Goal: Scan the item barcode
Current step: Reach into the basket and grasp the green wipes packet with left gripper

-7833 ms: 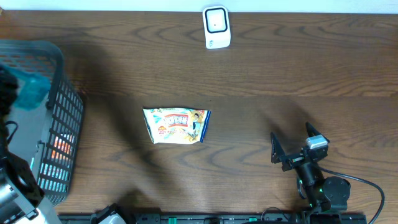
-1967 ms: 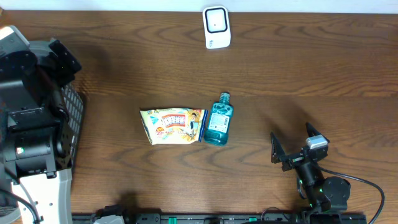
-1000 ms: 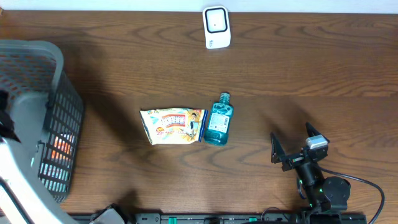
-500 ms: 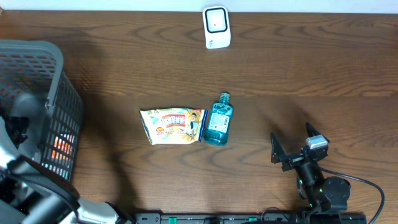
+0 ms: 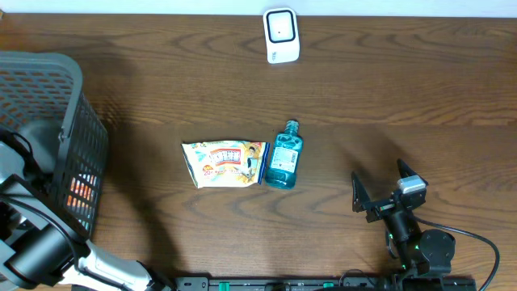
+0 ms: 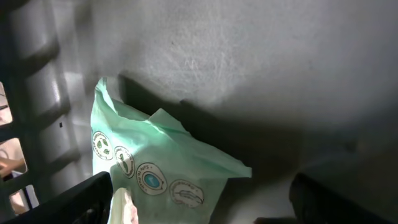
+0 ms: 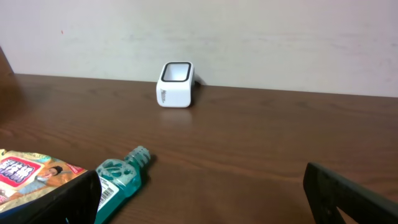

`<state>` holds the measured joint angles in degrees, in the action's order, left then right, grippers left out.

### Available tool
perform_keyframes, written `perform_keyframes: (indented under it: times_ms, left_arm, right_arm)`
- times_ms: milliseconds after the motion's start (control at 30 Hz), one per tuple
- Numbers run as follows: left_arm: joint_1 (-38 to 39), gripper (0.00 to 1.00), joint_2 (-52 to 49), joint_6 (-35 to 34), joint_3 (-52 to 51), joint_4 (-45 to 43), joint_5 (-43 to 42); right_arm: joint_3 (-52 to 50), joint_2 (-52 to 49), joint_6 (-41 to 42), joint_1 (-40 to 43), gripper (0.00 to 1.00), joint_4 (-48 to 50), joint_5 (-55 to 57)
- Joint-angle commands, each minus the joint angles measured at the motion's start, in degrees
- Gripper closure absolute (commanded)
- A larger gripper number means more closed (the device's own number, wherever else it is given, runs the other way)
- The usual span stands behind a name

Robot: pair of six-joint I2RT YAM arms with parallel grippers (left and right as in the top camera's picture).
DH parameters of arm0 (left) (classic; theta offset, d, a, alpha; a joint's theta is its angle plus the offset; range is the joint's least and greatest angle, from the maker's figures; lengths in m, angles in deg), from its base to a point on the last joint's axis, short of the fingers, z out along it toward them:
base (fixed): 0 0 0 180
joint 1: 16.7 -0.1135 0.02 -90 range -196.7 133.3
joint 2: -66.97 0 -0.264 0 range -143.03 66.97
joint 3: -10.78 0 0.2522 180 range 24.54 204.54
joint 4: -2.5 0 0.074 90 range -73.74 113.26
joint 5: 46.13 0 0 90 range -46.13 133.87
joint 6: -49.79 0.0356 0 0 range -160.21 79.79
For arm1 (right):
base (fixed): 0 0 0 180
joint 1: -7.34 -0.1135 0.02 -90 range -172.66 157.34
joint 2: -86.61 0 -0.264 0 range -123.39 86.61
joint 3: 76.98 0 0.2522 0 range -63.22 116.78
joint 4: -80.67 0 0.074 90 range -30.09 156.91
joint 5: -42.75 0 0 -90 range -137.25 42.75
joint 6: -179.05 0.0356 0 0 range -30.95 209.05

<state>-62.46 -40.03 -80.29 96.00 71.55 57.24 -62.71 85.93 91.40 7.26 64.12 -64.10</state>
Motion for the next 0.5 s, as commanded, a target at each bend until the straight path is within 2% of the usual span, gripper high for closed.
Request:
perform_keyframes:
  times_ms: [0,33,200,467]
  left_arm:
    - [-1.2,0.12,-0.6,0.3,-3.8,-2.0,-0.3]
    - [-1.6,0.19,-0.6,0.3,-4.8,-3.0,-0.3]
    - [-3.5,0.92,-0.6,0.4,-8.3,-6.1,-0.3]
    - [-4.0,0.93,1.2,1.0,-5.1,-5.0,-2.8]
  right_arm:
    - [-0.2,0.3,0.4,-0.4,0.01,-0.2,0.2]
    - [-0.2,0.3,0.4,-0.4,0.01,-0.2,0.2]
    - [-0.2,0.3,0.4,-0.4,0.01,-0.2,0.2]
    - [-0.2,0.3,0.4,-0.4,0.01,-0.2,0.2]
